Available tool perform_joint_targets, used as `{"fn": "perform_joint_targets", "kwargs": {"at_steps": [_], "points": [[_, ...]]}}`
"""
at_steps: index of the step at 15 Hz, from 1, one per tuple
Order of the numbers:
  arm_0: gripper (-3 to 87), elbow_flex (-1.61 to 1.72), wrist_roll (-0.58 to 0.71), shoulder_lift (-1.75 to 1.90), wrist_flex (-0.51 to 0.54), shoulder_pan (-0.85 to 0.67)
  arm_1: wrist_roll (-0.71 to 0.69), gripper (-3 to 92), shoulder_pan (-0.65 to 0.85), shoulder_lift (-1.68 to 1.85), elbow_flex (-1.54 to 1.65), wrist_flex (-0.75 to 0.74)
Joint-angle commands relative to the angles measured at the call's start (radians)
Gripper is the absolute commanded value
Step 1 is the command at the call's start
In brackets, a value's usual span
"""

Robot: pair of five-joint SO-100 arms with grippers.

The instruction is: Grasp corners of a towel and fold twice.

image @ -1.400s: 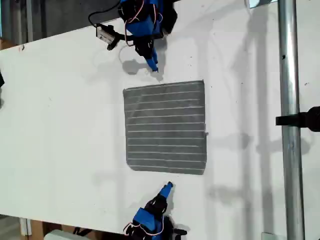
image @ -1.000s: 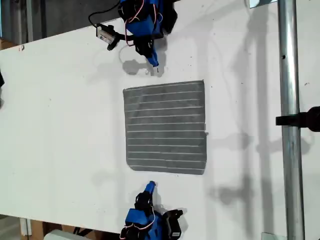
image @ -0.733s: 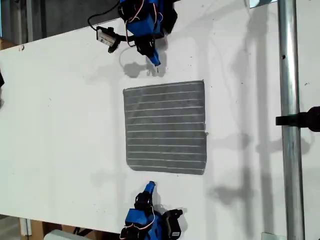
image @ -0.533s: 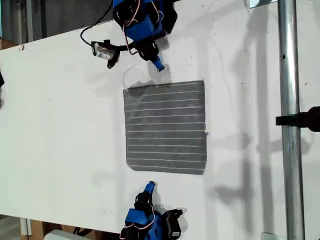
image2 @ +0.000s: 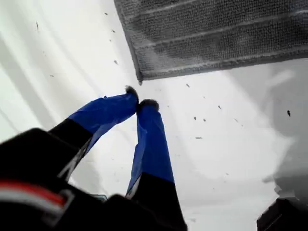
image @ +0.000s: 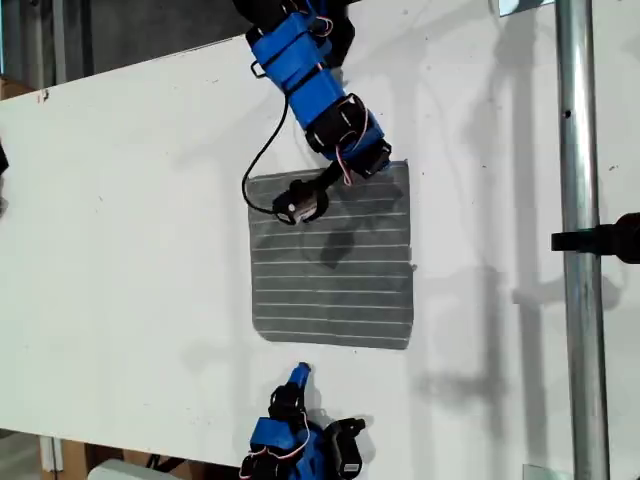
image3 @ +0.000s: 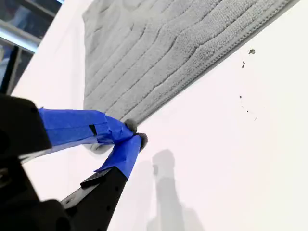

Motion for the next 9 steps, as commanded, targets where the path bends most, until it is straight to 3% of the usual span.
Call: {"fn": "perform_joint_targets", "kwargs": {"at_steps": [1,2,5,9], "points": [[-1.7,0.002,-0.014,0.005,0.005,-0.006,-0.023,34.9,0.015,0.054,-0.048,-0.032],[-1.7,0.002,-0.009,0.005,0.005,-0.006,-0.049,44.4,0.034,0.077,-0.026,-0.041],[-1.7,0.002,-0.008,0.005,0.005,0.009,-0.034,39.0,0.034,0.112,0.124,-0.078],[-1.7,0.002,-0.008,0.005,0.005,0.009,0.009,35.4,0.006,0.012,0.322,-0.291]]}}
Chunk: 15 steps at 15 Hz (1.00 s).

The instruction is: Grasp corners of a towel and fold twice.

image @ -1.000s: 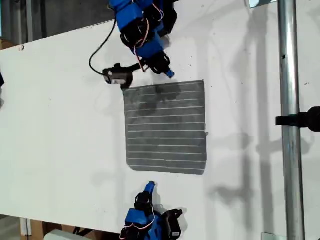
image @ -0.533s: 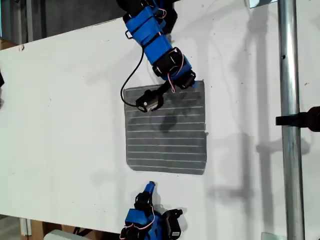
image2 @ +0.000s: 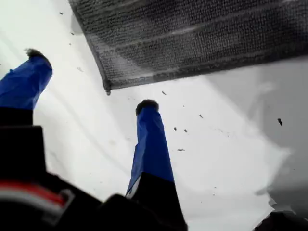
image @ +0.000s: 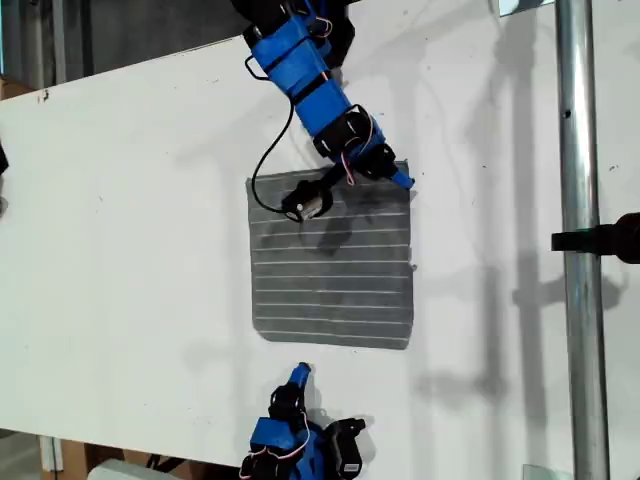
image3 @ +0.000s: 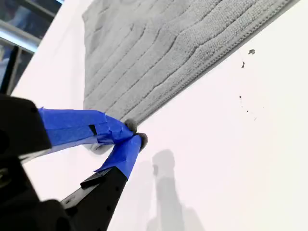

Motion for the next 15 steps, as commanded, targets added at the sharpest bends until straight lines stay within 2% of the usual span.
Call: {"fn": "perform_joint_targets", "kwargs": {"at_steps": [1,4,6,7,8,9,10,13,15], "points": [[-1.7,0.002,-0.011,0.005,0.005,0.009,0.011,34.2,-0.011,-0.012,0.021,-0.077],[-1.7,0.002,-0.015,0.005,0.005,0.008,0.018,30.8,-0.002,-0.074,0.023,-0.109],[-1.7,0.002,-0.017,0.005,0.006,0.005,0.015,24.8,0.02,-0.133,0.031,-0.16],[-1.7,0.002,-0.018,0.005,0.006,0.002,0.012,19.3,0.032,-0.169,0.034,-0.189],[-1.7,0.002,-0.02,0.005,0.006,0.002,0.017,4.5,0.041,-0.195,0.035,-0.21],[-1.7,0.002,-0.021,0.005,0.008,0.002,0.008,0.5,0.044,-0.198,0.04,-0.233],[-1.7,0.002,-0.025,0.005,0.002,0.002,0.008,-0.1,0.052,-0.193,0.038,-0.233],[-1.8,-0.1,-0.198,-0.063,-0.095,0.133,-0.018,-0.1,0.058,-0.183,0.034,-0.245],[-1.8,-0.408,-0.261,-0.397,-0.037,0.206,-0.026,-0.1,0.063,-0.186,0.034,-0.252]]}}
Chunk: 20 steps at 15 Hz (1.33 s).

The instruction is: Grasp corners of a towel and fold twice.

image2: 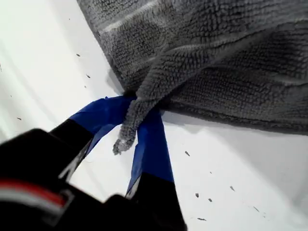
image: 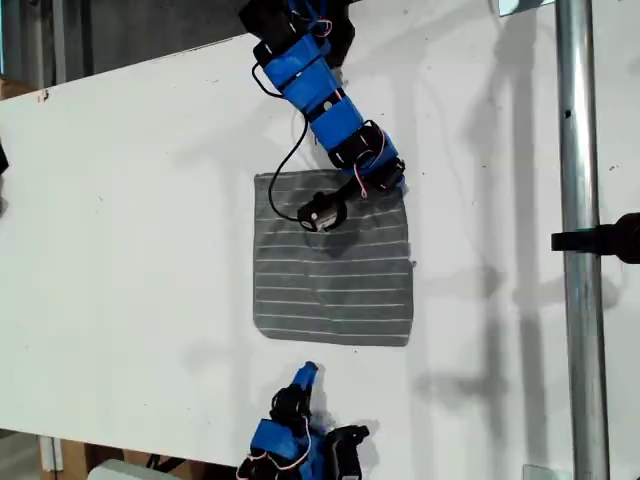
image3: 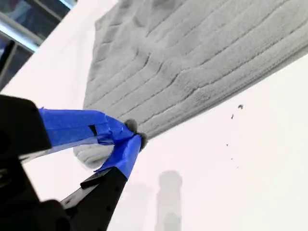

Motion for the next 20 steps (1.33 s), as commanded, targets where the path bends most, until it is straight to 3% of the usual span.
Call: {"fn": "perform_joint_targets", "kwargs": {"at_steps": [1,4,9,10,11,12,14,20], "points": [[-1.8,-0.44,-0.035,-0.474,0.049,0.089,-0.015,-0.1,0.028,0.003,0.005,-0.017],[-1.8,-0.999,0.081,-1.095,0.106,0.236,-0.031,-0.1,0.037,0.02,-0.006,-0.008],[0.1,-1.805,0.296,-1.901,0.356,0.416,-0.026,-0.1,0.043,0.017,-0.028,-0.006],[16.9,-1.865,0.262,-1.963,0.402,0.425,-0.023,-0.1,0.043,0.018,-0.031,-0.006],[27.3,-1.873,0.258,-1.98,0.411,0.425,-0.021,-0.1,0.04,0.014,-0.035,-0.006],[36.0,-1.878,0.336,-1.985,0.411,0.433,-0.021,-0.1,0.037,0.008,-0.043,-0.006],[37.1,-1.884,0.469,-1.987,0.433,0.436,-0.018,-0.1,0.031,-0.005,-0.06,-0.006],[32.5,-1.862,0.396,-2.232,0.304,0.5,-0.012,-0.1,0.025,-0.006,-0.071,0.006]]}}
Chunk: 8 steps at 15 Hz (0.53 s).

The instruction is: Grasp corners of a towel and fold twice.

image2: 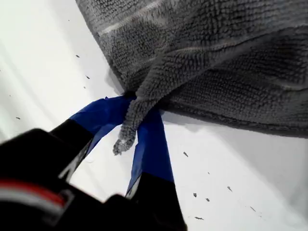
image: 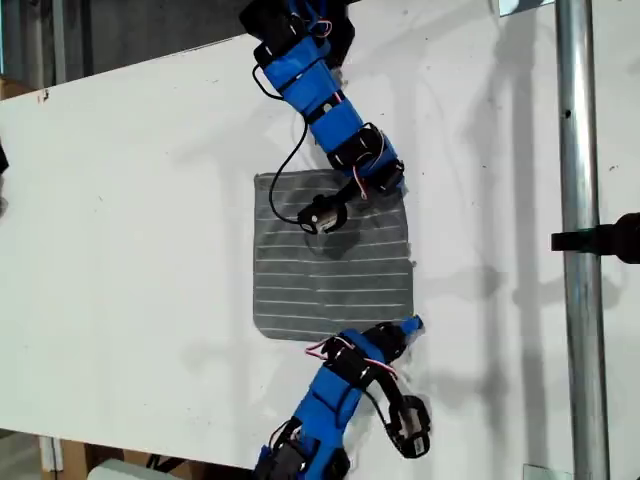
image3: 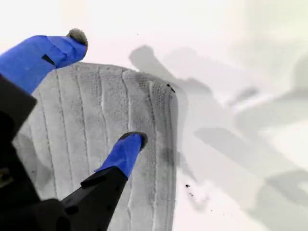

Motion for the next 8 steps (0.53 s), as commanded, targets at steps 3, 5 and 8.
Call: {"fn": "perform_joint_targets", "kwargs": {"at_steps": [3,5,8], "points": [[29.0,0.021,-0.051,-0.071,-0.098,0.017,0.012,-0.1,0.005,0.002,-0.034,0.015],[28.5,0.041,-0.052,-0.092,-0.106,0.003,0.012,-0.1,0.003,0.002,-0.034,0.018],[28.0,0.025,-0.057,-0.038,-0.025,-0.002,0.015,-0.1,0.0,0.0,-0.034,0.021]]}}
